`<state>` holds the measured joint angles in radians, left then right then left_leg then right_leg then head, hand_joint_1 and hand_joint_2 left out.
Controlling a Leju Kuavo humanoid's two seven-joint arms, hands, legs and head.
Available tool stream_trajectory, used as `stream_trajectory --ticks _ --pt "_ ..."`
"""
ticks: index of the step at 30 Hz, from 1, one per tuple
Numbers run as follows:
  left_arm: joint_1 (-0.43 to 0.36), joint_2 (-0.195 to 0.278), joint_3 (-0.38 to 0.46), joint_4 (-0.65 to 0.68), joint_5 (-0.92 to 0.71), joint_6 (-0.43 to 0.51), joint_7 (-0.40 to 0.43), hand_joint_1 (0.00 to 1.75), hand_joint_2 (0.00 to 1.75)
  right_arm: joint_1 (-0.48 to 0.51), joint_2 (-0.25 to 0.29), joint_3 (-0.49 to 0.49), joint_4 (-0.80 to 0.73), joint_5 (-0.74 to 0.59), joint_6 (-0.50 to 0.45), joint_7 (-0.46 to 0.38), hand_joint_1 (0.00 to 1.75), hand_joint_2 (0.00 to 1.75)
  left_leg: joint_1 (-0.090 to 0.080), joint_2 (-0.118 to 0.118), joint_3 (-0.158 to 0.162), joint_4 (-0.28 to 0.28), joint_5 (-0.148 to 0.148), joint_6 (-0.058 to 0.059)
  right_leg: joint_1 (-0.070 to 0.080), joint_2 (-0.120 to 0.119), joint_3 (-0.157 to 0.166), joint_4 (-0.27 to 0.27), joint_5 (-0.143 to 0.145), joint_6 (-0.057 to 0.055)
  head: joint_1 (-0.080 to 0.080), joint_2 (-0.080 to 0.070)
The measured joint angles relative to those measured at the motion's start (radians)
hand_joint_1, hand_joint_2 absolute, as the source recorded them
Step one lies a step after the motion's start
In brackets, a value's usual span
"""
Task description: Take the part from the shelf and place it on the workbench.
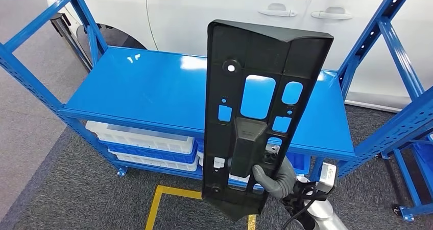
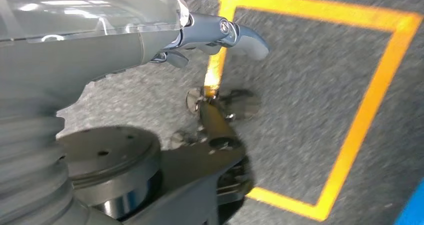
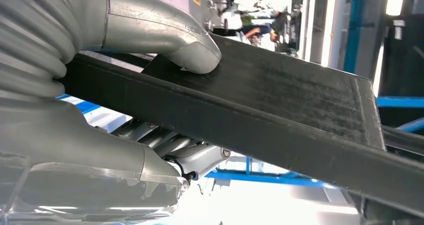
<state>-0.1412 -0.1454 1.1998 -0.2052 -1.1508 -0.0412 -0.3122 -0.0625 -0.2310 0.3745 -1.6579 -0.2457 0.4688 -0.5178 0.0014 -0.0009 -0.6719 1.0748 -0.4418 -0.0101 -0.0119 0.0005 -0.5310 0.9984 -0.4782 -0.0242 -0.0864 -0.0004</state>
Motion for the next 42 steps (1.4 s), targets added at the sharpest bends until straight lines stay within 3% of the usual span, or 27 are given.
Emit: stream_trajectory --ticks 2,3,4,5,7,9,11,13,14,16,18,19,20,21,22,24,26,28,29,31,33,34,35,36,38,40,42 --pt "0.001 0.0 -0.001 0.0 0.0 -0.002 0.001 0.0 1.75 0.003 0.003 -0.005 -0.003 0.0 -0.001 0.002 1.47 1.75 0.002 0.0 -0.031 0.124 -0.1 -0.006 0.003 -0.001 -0.024 0.0 0.019 -0.006 0.0 0.0" --pt "0.001 0.0 -0.001 0.0 0.0 -0.003 0.001 0.0 1.75 0.005 0.005 -0.008 -0.004 0.0 -0.001 0.003 1.47 1.75 0.003 0.0 -0.039 0.183 -0.128 -0.008 0.004 -0.001 -0.037 0.001 0.029 -0.006 0.0 0.0" --pt "0.001 0.0 -0.001 0.0 0.0 -0.003 0.001 0.0 1.75 0.007 0.007 -0.011 -0.005 0.0 -0.003 0.004 1.47 1.75 0.003 0.0 -0.036 0.218 -0.134 -0.009 0.005 -0.001 -0.049 0.002 0.038 -0.006 0.0 0.0" --pt "0.001 0.0 -0.001 0.0 0.0 -0.003 0.001 0.0 1.75 0.009 0.009 -0.014 -0.006 0.001 -0.005 0.007 1.47 1.75 0.003 0.0 -0.016 0.218 -0.12 -0.009 0.006 -0.002 -0.062 0.004 0.046 -0.005 0.0 0.0" --pt "0.001 0.0 -0.001 0.0 0.001 -0.004 0.001 0.0 1.75 0.012 0.014 -0.021 -0.009 0.003 -0.011 0.014 1.47 1.75 0.002 0.0 0.073 0.113 -0.072 -0.004 0.006 -0.001 -0.083 0.009 0.061 -0.001 0.0 0.0" --pt "-0.001 0.0 -0.001 0.0 0.002 -0.004 0.0 0.0 1.75 0.012 0.019 -0.03 -0.014 0.004 -0.017 0.023 1.47 1.75 -0.001 -0.002 0.168 -0.027 -0.064 0.006 0.007 0.0 -0.098 0.014 0.073 0.008 0.0 0.0" --pt "-0.002 0.0 -0.001 0.0 0.002 -0.005 0.0 0.0 1.75 0.012 0.026 -0.04 -0.018 0.005 -0.021 0.033 1.47 1.75 -0.007 -0.003 0.197 -0.085 -0.075 0.016 0.007 -0.001 -0.103 0.014 0.086 0.019 0.0 0.0" --pt "-0.001 0.0 -0.001 0.0 0.002 -0.006 0.001 0.0 1.75 0.015 0.032 -0.052 -0.022 0.005 -0.029 0.046 1.47 1.75 -0.007 -0.001 0.187 -0.09 -0.06 0.027 0.005 0.0 -0.106 0.015 0.094 0.031 0.0 0.0" --pt "-0.001 0.0 -0.001 0.0 0.002 -0.007 0.001 0.0 1.75 0.018 0.034 -0.06 -0.025 0.009 -0.038 0.051 1.47 1.75 -0.005 0.001 0.182 -0.092 -0.05 0.035 0.004 0.001 -0.112 0.027 0.078 0.035 0.0 0.0" --pt "-0.002 -0.001 -0.002 0.0 0.002 -0.008 0.003 0.0 1.75 0.025 0.037 -0.075 -0.03 0.025 -0.058 0.057 1.47 1.75 -0.002 0.005 0.166 -0.096 -0.029 0.047 0.001 0.002 -0.14 0.105 -0.002 0.042 0.0 0.0" --pt "-0.002 -0.001 -0.004 0.0 0.003 -0.008 0.005 0.0 1.75 0.033 0.039 -0.086 -0.032 0.05 -0.083 0.059 1.47 1.75 -0.004 0.007 0.14 -0.094 -0.01 0.051 -0.002 0.001 -0.175 0.234 -0.091 0.049 0.0 0.0" --pt "-0.001 -0.001 -0.004 0.0 0.004 -0.007 0.006 0.0 1.75 0.038 0.041 -0.09 -0.032 0.065 -0.098 0.057 1.47 1.75 -0.004 0.007 0.126 -0.092 -0.001 0.05 -0.003 0.001 -0.183 0.283 -0.108 0.052 0.0 0.0" --pt "-0.001 -0.001 -0.005 0.0 0.005 -0.007 0.007 0.0 1.75 0.041 0.044 -0.095 -0.032 0.081 -0.115 0.053 1.47 1.75 -0.005 0.008 0.112 -0.088 0.007 0.048 -0.004 0.001 -0.175 0.303 -0.102 0.054 0.0 0.0" --pt "0.0 -0.001 -0.005 0.0 0.006 -0.007 0.007 0.0 1.75 0.044 0.047 -0.099 -0.032 0.096 -0.131 0.048 1.47 1.75 -0.005 0.008 0.097 -0.084 0.015 0.046 -0.005 0.001 -0.149 0.286 -0.079 0.055 0.0 0.0" --pt "-0.001 -0.001 -0.005 0.0 0.006 -0.006 0.007 0.0 1.75 0.045 0.05 -0.103 -0.032 0.108 -0.147 0.044 1.47 1.75 -0.004 0.009 0.084 -0.078 0.021 0.043 -0.007 0.0 -0.106 0.233 -0.052 0.055 0.0 0.0" --pt "-0.001 -0.001 -0.006 0.0 0.005 -0.006 0.007 0.0 1.75 0.045 0.057 -0.11 -0.034 0.123 -0.17 0.038 1.47 1.75 -0.006 0.009 0.063 -0.065 0.03 0.035 -0.007 0.001 -0.008 0.094 -0.034 0.051 0.0 0.0" --pt "-0.002 0.0 -0.007 0.0 0.004 -0.005 0.007 0.0 1.75 0.047 0.064 -0.114 -0.037 0.128 -0.18 0.035 1.47 1.75 -0.006 0.008 0.053 -0.059 0.041 0.023 -0.001 0.003 0.033 0.02 -0.043 0.04 0.0 0.0" --pt "-0.002 0.0 -0.008 0.0 0.002 -0.005 0.009 0.0 1.75 0.051 0.067 -0.116 -0.04 0.125 -0.175 0.032 1.47 1.75 -0.004 0.007 0.049 -0.059 0.053 0.01 0.002 0.003 0.025 0.013 -0.031 0.024 0.0 0.0" --pt "-0.001 0.0 -0.008 0.0 0.002 -0.005 0.011 0.0 1.75 0.051 0.067 -0.117 -0.04 0.121 -0.169 0.031 1.47 1.75 -0.002 0.007 0.043 -0.052 0.043 0.004 0.001 0.002 0.019 0.011 -0.022 0.017 0.0 0.0" --pt "0.0 0.0 -0.009 0.0 0.001 -0.005 0.015 0.0 1.75 0.053 0.068 -0.117 -0.04 0.107 -0.153 0.028 1.47 1.75 0.001 0.005 0.017 0.012 -0.027 -0.005 -0.001 -0.001 -0.001 0.007 0.0 0.001 0.0 0.0" --pt "0.001 0.0 -0.009 0.0 0.003 -0.005 0.016 0.0 1.75 0.055 0.069 -0.117 -0.04 0.093 -0.133 0.025 1.47 1.75 0.003 0.004 -0.021 0.14 -0.12 -0.011 0.002 -0.001 -0.029 0.008 0.022 -0.005 0.0 0.0" --pt "0.001 0.0 -0.009 0.0 0.004 -0.005 0.016 0.0 1.75 0.056 0.069 -0.117 -0.04 0.087 -0.122 0.025 1.47 1.75 0.003 0.004 -0.032 0.198 -0.144 -0.012 0.004 -0.001 -0.045 0.009 0.033 -0.006 0.0 0.0" --pt "0.001 0.0 -0.009 0.0 0.005 -0.005 0.016 0.0 1.75 0.057 0.07 -0.117 -0.039 0.082 -0.111 0.024 1.47 1.75 0.003 0.004 -0.029 0.229 -0.144 -0.012 0.006 -0.001 -0.06 0.01 0.044 -0.005 0.0 0.0" --pt "0.002 0.0 -0.009 0.0 0.007 -0.005 0.016 0.0 1.75 0.058 0.071 -0.117 -0.039 0.076 -0.1 0.024 1.47 1.75 0.003 0.004 -0.008 0.224 -0.123 -0.01 0.007 -0.001 -0.076 0.011 0.055 -0.005 0.0 0.0" --pt "0.001 0.0 -0.009 0.0 0.009 -0.005 0.016 0.0 1.75 0.058 0.073 -0.117 -0.037 0.066 -0.081 0.024 1.47 1.75 0.002 0.004 0.085 0.11 -0.074 -0.003 0.008 0.0 -0.102 0.016 0.074 0.0 0.0 0.0" --pt "-0.001 0.001 -0.009 0.0 0.01 -0.004 0.015 0.0 1.75 0.057 0.075 -0.118 -0.036 0.058 -0.065 0.024 1.47 1.75 -0.003 0.002 0.182 -0.034 -0.073 0.006 0.009 0.0 -0.117 0.019 0.091 0.009 0.0 0.0" --pt "-0.001 0.001 -0.009 0.0 0.012 -0.003 0.014 0.0 1.75 0.054 0.076 -0.119 -0.034 0.052 -0.052 0.022 1.47 1.75 -0.009 0.001 0.21 -0.089 -0.082 0.016 0.007 -0.001 -0.12 0.016 0.108 0.021 0.0 0.0"
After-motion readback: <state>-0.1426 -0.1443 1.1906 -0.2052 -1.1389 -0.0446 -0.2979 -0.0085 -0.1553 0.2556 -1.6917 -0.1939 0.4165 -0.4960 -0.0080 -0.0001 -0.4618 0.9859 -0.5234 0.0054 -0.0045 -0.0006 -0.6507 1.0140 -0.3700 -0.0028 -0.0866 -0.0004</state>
